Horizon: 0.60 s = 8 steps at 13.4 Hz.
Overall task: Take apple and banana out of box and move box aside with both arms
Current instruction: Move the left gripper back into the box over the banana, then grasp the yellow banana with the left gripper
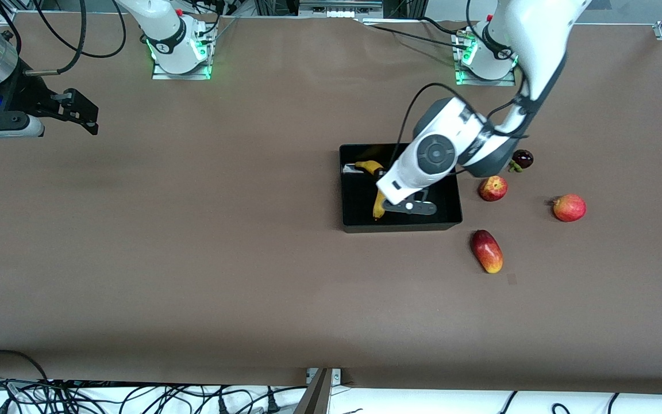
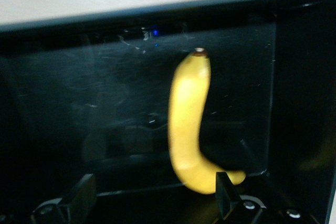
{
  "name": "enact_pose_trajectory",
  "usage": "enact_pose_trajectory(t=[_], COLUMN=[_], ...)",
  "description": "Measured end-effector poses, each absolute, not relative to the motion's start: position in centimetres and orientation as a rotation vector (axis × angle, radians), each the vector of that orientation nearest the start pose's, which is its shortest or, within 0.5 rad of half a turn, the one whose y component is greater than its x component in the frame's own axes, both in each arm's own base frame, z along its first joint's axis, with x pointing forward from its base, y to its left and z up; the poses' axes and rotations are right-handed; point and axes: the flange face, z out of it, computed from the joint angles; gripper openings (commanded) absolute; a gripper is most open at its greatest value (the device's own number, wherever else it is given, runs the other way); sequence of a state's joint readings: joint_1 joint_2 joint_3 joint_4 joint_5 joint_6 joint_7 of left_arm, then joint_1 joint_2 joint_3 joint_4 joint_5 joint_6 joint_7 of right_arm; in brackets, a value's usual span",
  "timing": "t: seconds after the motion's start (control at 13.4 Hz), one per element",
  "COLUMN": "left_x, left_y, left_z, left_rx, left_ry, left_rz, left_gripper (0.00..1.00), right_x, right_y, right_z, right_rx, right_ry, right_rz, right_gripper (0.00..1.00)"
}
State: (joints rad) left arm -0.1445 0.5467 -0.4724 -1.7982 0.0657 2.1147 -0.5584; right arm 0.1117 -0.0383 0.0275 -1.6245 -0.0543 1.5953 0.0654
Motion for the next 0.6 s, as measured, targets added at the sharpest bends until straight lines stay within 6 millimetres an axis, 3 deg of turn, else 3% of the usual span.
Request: enact_pose_trajectory(t=[0.3,0.6], left_x=[50.2,48.5], left_y=[-37.4,-38.9], left_z=[20.7,17.6], left_rx=[-3.179,-3.126], left_ry=[0.093,0.107], left_rz=[0.306,0.248], left_gripper=[1.0,1.0], right_x=[54.0,54.0], right_y=[7.0,7.0], right_z=[62.2,62.2], right_rx=[-3.193,-3.193], right_ry=[-0.12,-0.12], right_rz=[-0.023,-0.023], right_gripper=[1.0,1.0])
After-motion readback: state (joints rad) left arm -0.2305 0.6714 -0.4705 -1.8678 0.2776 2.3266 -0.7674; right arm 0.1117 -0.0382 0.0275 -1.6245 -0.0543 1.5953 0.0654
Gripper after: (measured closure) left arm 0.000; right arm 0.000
